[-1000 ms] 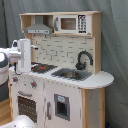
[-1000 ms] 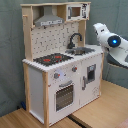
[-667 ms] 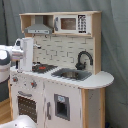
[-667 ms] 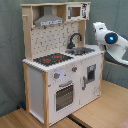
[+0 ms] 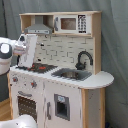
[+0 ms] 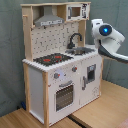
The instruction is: Play with the kitchen
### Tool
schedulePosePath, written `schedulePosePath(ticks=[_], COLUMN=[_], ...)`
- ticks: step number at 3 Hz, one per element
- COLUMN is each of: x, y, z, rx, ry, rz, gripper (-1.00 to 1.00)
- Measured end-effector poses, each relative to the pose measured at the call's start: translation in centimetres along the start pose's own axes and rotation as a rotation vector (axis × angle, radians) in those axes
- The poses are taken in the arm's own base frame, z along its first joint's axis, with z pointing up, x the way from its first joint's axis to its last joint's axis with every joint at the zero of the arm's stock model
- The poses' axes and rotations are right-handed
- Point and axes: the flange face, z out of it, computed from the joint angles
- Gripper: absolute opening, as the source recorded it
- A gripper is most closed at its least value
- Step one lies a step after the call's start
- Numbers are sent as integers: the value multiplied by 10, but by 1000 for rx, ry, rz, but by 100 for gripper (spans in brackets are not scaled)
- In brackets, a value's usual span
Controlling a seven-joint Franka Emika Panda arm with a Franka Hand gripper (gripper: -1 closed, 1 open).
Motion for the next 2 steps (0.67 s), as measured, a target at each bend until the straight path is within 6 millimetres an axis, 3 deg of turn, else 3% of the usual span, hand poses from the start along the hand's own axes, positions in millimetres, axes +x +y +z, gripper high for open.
schedulePosePath(ticks=[2], x=[31], y=[7], z=[9], rx=[101], ry=[-111], rz=[102], gripper=[100])
